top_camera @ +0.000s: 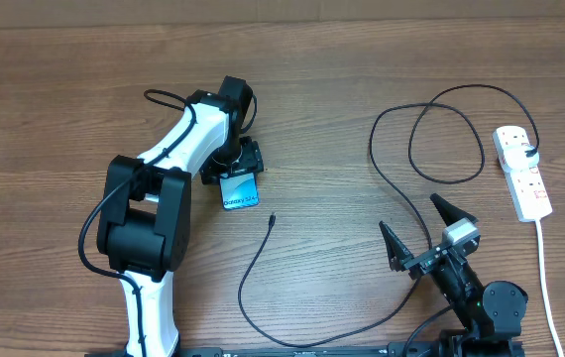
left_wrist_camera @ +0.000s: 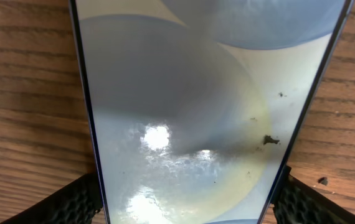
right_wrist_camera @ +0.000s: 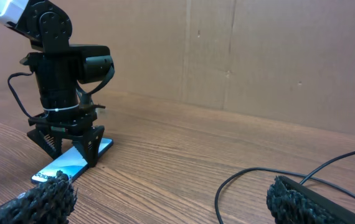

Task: Plug charger to phone and switch on socket

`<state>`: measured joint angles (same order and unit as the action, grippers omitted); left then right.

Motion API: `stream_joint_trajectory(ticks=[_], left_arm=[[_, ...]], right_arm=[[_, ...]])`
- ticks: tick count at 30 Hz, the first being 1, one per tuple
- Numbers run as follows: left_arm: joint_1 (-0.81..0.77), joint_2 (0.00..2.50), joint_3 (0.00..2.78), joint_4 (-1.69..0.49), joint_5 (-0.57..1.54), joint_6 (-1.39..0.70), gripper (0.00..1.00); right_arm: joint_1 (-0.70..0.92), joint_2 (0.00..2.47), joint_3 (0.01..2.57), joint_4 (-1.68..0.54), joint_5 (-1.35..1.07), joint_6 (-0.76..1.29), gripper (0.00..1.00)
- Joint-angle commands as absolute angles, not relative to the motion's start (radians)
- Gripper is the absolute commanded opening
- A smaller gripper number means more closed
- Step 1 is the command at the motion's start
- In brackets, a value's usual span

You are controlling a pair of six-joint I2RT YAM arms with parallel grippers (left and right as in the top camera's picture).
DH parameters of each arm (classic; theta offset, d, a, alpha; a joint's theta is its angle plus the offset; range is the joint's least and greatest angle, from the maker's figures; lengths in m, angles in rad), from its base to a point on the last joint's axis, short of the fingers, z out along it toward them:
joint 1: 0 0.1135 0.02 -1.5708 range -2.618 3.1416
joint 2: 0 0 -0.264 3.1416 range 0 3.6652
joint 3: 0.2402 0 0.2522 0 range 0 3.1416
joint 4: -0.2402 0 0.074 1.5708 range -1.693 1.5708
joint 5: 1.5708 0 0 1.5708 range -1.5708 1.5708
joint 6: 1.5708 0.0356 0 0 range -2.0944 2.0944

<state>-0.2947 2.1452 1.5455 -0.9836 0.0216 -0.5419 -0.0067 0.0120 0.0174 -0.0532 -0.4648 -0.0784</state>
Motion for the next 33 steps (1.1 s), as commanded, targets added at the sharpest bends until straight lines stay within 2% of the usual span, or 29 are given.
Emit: stream_joint_trajectory(ticks=[1, 5, 9, 21, 24, 27, 33], left_arm=[[-0.296, 2.175, 1.553, -0.973, 0.0, -0.516, 0.86], [-0.296, 2.175, 1.553, -0.947, -0.002, -0.517, 0.96], [-0.296, 2.175, 1.553, -0.938, -0.024, -0.535, 0.88], [-0.296, 2.175, 1.553, -0.964, 0.048, -0.486, 0.84], [-0.296, 2.175, 1.553, -0.967, 0.049, -0.486, 0.78], [-0.296, 2.175, 1.553, -0.967, 0.049, -0.486, 0.77], [-0.295, 2.175, 1.553, -0.96, 0.089, -0.473, 0.76]], right_arm=[[-0.009, 0.004, 0.008, -0.051, -0.462, -0.076, 1.0], [-0.009, 0.004, 0.008, -0.051, -0.462, -0.076, 1.0], [-0.009, 0.004, 0.008, -0.051, -0.462, -0.076, 1.0], [-0.009, 0.004, 0.008, -0.051, -0.462, -0.076, 1.0], [-0.009, 0.004, 0.008, -0.051, -0.462, -0.076, 1.0], [-0.009, 0.004, 0.008, -0.051, -0.468, -0.076, 1.0], [-0.008, 0.004, 0.008, -0.043, -0.673, -0.075, 1.0]])
